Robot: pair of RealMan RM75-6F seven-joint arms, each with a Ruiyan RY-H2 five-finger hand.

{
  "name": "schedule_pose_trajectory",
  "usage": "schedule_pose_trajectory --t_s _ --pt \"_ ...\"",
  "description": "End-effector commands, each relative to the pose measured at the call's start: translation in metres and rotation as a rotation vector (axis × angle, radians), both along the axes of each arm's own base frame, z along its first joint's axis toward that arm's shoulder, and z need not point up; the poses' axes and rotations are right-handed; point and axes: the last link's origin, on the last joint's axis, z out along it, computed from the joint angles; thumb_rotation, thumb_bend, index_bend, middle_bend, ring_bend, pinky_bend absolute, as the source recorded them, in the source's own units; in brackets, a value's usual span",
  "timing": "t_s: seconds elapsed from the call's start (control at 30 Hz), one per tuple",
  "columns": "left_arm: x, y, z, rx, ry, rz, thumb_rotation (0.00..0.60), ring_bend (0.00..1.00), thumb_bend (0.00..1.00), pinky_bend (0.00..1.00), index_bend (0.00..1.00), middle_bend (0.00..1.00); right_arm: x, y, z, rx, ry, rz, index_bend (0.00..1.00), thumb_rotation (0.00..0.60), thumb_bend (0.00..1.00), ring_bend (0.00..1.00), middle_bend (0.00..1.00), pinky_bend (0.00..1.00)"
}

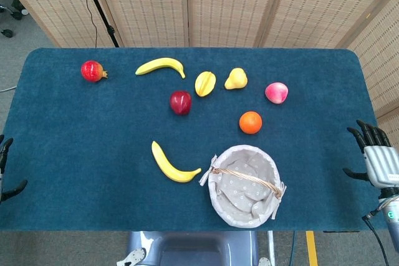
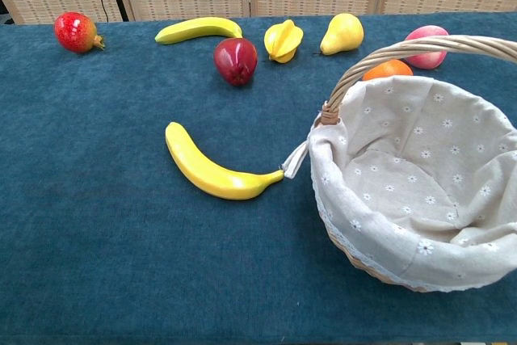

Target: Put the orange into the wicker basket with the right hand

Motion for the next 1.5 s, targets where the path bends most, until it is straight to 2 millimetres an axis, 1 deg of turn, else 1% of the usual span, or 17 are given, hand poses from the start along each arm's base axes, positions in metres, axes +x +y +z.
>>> schedule_pose_trajectory --t_s 0.03,0.23,0.4,0.5,0.63,0.8,1.07,1.23,1.5 --pt "0.000 0.004 0.000 0.004 -0.002 0.003 0.600 0.00 0.15 0.00 0.08 0.00 0.002 -0.009 0.001 0.027 0.022 0.010 0.08 0.600 0.00 0.03 0.04 0.07" --pt "0.000 0.009 0.000 0.012 -0.002 0.009 0.600 0.00 0.15 0.00 0.08 0.00 0.007 -0.016 0.001 0.089 0.019 0.022 0.04 0.600 0.00 0.03 0.04 0.08" --pt "0.000 0.011 -0.003 0.003 -0.001 0.017 0.600 0.00 0.15 0.00 0.08 0.00 0.023 -0.029 0.000 0.152 -0.002 0.082 0.04 0.600 0.00 0.03 0.04 0.08" --pt "0.000 0.012 -0.004 0.004 -0.005 0.022 0.600 0.00 0.15 0.00 0.08 0.00 0.036 -0.039 -0.004 0.192 -0.006 0.135 0.04 0.600 0.00 0.03 0.04 0.08" --pt "0.000 0.014 -0.007 0.000 -0.008 0.029 0.600 0.00 0.15 0.00 0.08 0.00 0.056 -0.052 -0.016 0.273 -0.041 0.202 0.04 0.600 0.00 0.03 0.04 0.08" --pt "0.000 0.015 -0.007 0.002 -0.006 0.034 0.600 0.00 0.15 0.00 0.08 0.00 0.073 -0.066 -0.033 0.353 -0.038 0.290 0.05 0.600 0.00 0.03 0.04 0.08" --pt "-0.003 0.015 -0.010 0.002 -0.010 0.054 0.600 0.00 0.15 0.00 0.08 0.00 0.093 -0.086 -0.064 0.478 -0.055 0.371 0.06 0.600 0.00 0.03 0.04 0.08" --pt "-0.004 0.016 -0.012 0.000 -0.012 0.064 0.600 0.00 0.15 0.00 0.08 0.00 0.106 -0.102 -0.077 0.509 -0.088 0.393 0.07 0.600 0.00 0.03 0.03 0.08" --pt "-0.005 0.018 -0.012 0.000 -0.015 0.072 0.600 0.00 0.15 0.00 0.08 0.00 0.127 -0.126 -0.090 0.529 -0.092 0.410 0.06 0.600 0.00 0.03 0.02 0.07"
